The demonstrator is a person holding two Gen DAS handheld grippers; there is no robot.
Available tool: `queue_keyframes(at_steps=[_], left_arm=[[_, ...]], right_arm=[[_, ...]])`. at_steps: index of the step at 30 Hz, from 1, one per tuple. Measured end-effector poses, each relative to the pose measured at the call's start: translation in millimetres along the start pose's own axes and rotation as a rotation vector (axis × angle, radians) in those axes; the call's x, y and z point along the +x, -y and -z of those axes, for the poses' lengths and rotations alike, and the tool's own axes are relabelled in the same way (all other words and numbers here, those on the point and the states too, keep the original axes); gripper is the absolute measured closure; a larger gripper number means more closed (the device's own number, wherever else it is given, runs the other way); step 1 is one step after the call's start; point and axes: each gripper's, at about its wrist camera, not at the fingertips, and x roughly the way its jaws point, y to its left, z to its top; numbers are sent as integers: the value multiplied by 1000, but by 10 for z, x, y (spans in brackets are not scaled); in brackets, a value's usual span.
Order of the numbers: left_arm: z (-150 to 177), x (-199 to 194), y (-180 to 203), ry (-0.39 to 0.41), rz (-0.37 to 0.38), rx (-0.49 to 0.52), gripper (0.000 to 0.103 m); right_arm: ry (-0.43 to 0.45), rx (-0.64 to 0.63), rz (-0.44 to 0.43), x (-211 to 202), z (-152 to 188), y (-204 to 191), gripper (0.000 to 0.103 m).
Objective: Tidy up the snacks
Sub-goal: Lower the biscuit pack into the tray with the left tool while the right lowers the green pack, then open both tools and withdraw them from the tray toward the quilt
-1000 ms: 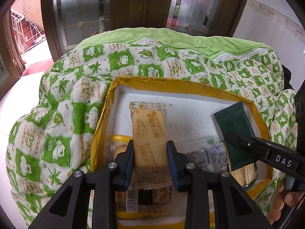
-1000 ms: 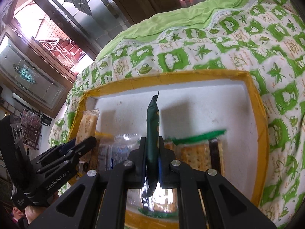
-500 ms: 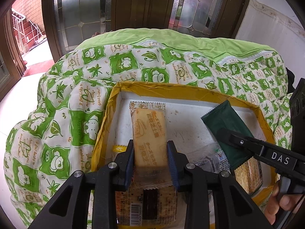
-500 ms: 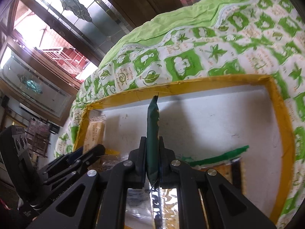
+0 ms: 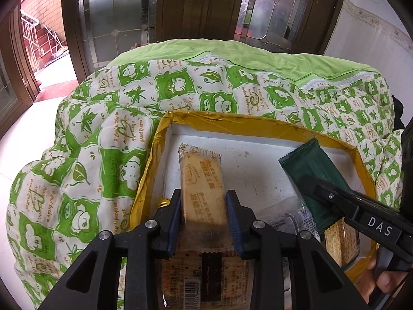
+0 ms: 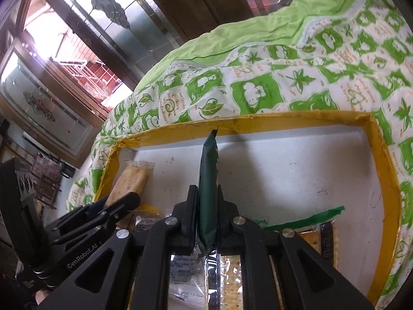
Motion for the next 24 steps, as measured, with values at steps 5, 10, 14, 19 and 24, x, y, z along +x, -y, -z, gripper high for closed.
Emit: queue_keyframes(at_steps=[5, 10, 14, 19, 24], left_arm=[[31, -113, -37, 20, 13, -6, 49], [81, -192, -27, 14, 5, -8, 46], [152, -332, -35, 48, 20, -14, 30], [264, -485, -46, 55, 30, -22, 30], [412, -643, -26, 71, 40, -23, 29]], right_arm=[[28, -7, 46, -55, 7, -9, 64], [52, -7, 64, -146, 39, -12, 61], [81, -30, 71, -266, 85, -74, 50], [122, -72, 99, -425, 142, -162, 40], [154, -70, 119, -650, 282, -145, 34]])
